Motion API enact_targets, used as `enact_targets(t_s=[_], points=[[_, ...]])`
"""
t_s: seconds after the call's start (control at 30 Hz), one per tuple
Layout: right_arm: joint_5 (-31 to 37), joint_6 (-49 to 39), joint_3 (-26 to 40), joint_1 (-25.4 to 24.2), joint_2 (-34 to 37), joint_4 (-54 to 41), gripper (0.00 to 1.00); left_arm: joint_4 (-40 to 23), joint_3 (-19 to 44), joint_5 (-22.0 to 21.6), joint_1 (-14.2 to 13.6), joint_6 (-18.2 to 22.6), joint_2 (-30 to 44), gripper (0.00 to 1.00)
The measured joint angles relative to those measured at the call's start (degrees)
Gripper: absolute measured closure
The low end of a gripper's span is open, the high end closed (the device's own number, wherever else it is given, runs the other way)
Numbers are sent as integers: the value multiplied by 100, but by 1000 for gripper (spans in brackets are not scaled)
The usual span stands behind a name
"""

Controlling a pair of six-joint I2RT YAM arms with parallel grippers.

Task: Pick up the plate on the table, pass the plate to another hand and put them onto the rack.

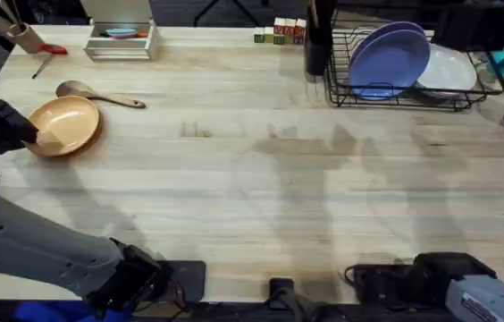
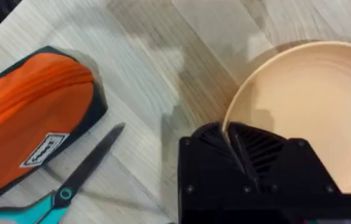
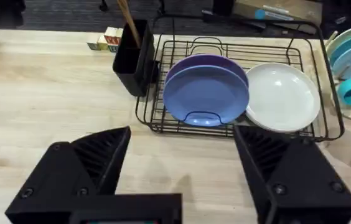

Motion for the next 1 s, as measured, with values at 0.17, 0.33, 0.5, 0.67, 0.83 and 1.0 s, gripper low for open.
enact_targets(t_s=[0.17, 0.33, 0.5, 0.67, 0.83, 1.0], points=[[0, 0, 0, 0, -1, 2, 6, -120, -5, 24, -10, 4, -320, 959], [0, 0, 0, 0, 0, 2, 6, -208, -7, 10, -17, 4, -808, 960], [0, 0, 0, 0, -2, 2, 6, -257, -7, 10, -17, 7, -1322, 960], [0, 0, 0, 0, -1, 2, 5, -312, -7, 50, -17, 7, -1831, 960], [0, 0, 0, 0, 0, 2, 6, -388, -7, 653, -17, 7, -2551, 960], [0, 0, 0, 0, 0, 2, 6, -455, -7, 1363, -126, 4, -2951, 961]])
